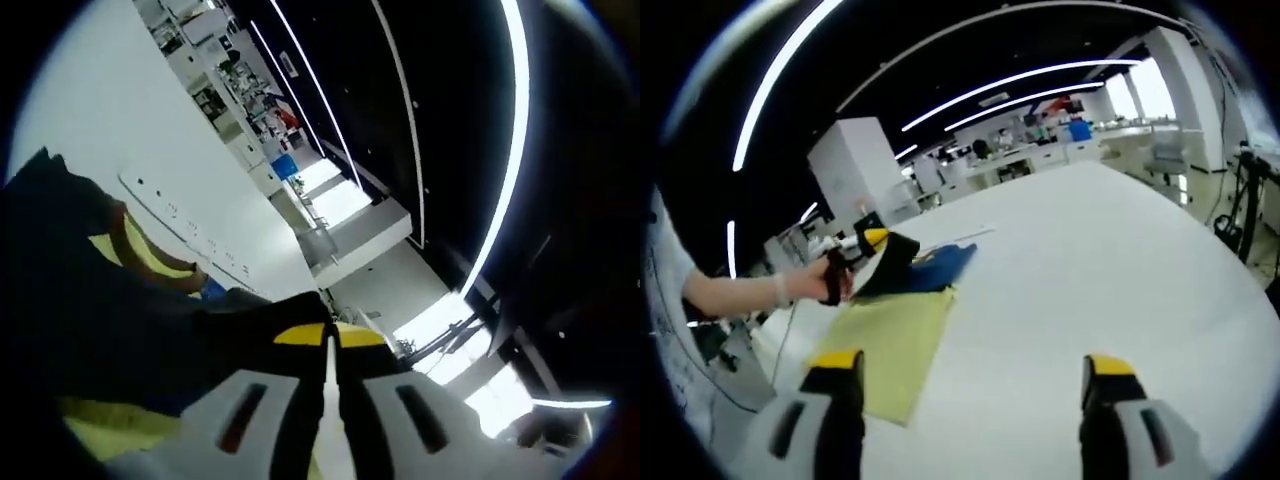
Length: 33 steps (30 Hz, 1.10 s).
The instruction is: Fold the garment on the visible template until the final outline fits inside the template.
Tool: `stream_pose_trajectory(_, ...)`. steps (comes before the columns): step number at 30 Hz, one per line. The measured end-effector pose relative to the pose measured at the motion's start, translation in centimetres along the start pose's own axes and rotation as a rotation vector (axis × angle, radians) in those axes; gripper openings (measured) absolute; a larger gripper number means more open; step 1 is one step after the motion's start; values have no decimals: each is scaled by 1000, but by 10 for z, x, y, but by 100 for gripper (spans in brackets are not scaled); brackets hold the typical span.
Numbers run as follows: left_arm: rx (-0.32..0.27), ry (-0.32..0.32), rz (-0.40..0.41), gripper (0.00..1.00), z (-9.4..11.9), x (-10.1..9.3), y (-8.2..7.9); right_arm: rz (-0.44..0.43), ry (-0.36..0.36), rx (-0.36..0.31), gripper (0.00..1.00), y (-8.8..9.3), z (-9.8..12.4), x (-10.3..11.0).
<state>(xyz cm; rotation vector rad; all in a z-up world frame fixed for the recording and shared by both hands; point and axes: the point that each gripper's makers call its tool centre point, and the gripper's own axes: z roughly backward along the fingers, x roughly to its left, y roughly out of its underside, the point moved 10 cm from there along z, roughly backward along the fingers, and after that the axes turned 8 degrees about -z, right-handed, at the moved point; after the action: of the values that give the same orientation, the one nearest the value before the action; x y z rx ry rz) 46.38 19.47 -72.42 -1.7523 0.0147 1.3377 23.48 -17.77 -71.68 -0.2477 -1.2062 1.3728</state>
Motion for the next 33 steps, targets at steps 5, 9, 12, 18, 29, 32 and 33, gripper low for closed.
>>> stream_pose_trajectory(5, 135, 9, -70, 0, -18, 1, 25, -15, 8, 6, 90, 5, 1, -4)
stream_pose_trajectory(9, 223, -8, -149, 0, -31, -1, 40, -26, 13, 8, 90, 7, 3, -10)
stream_pose_trajectory(12, 300, -38, -204, 0, -36, 4, 50, -34, 18, 5, 90, 8, 4, -13)
stream_pose_trajectory(18, 393, -99, -233, 0, -33, 19, 66, -45, 26, 6, 89, 12, 4, -9)
stream_pose_trajectory(29, 423, -81, -397, 35, -31, 21, 67, -62, 21, 8, 88, 15, 3, -10)
stream_pose_trajectory(32, 415, -98, -397, 51, -35, 20, 66, -61, 23, 7, 88, 15, 3, -12)
stream_pose_trajectory(33, 389, -102, -423, 56, -36, 20, 65, -60, 22, 8, 88, 15, 3, -13)
